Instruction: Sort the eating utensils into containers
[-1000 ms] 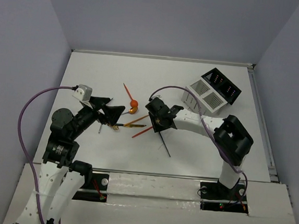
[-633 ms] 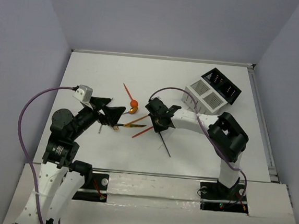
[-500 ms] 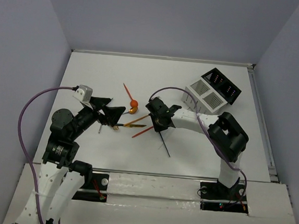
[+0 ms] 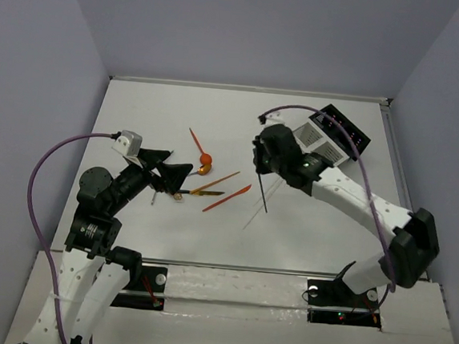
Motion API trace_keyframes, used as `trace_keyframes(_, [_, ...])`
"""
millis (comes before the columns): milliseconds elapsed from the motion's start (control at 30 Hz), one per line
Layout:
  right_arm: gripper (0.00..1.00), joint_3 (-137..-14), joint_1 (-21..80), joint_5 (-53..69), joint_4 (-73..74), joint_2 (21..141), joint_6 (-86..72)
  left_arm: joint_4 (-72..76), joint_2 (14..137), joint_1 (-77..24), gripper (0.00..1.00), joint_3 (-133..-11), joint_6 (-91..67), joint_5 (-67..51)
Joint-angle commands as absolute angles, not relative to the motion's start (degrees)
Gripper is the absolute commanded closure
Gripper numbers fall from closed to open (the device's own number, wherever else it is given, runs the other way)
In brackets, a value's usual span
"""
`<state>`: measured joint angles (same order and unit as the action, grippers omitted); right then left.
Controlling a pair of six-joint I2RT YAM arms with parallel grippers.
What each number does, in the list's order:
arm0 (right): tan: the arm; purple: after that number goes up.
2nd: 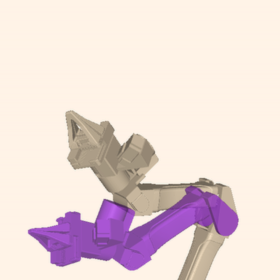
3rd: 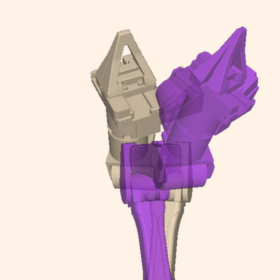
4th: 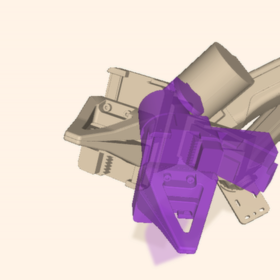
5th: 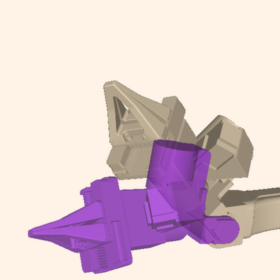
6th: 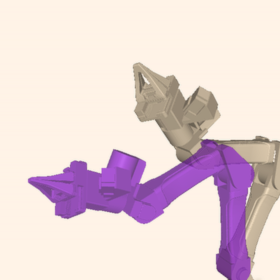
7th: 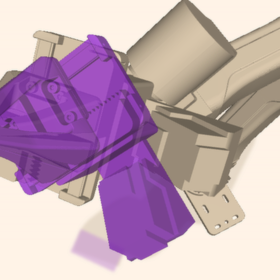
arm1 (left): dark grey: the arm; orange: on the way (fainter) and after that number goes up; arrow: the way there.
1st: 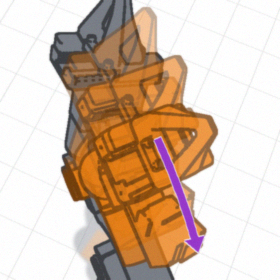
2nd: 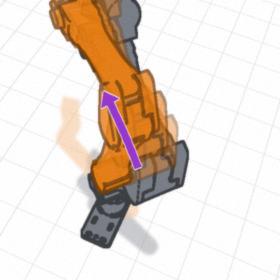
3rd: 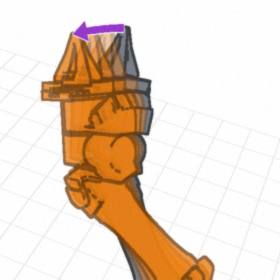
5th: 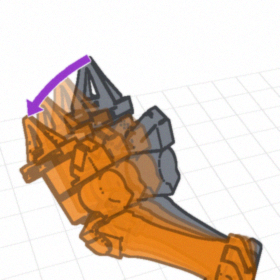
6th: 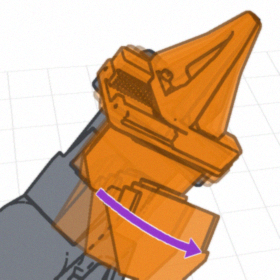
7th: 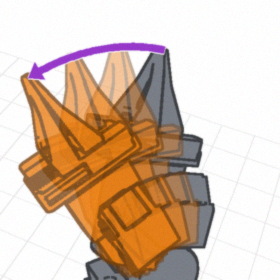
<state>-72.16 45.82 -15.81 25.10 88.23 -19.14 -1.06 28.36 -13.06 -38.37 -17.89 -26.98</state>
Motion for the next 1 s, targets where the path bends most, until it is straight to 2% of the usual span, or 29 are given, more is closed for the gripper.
trace_keyframes(0, [0.93, -69.8, 38.5, -23.8, 12.7, 76.2, -16.6, 2.3, 27.9, -13.3, 0.01, -39.3, -17.8, -28.1])
trace_keyframes(100, [0.93, -67.2, 34.6, -28.5, 3.2, 70.9, -14.5, 2.4, 27.9, -13.8, 0.01, -39.3, -17.8, -28.1])
trace_keyframes(233, [0.93, -67.6, 27.7, -33.8, -9.1, 71.2, -10.2, 2.2, 27.9, -14.3, 0.01, -39.4, -17.6, -28.0])
trace_keyframes(600, [0.93, -74.0, 13.0, -33.5, -26.1, 86.6, -6.1, 1.6, 28.9, -16.0, 0.01, -39.9, -17.0, -27.9])
trace_keyframes(967, [0.93, -84.5, 9.0, -32.4, -29.4, 100.7, -1.1, 1.1, 30.5, -16.5, 0.01, -40.3, -16.3, -28.0])
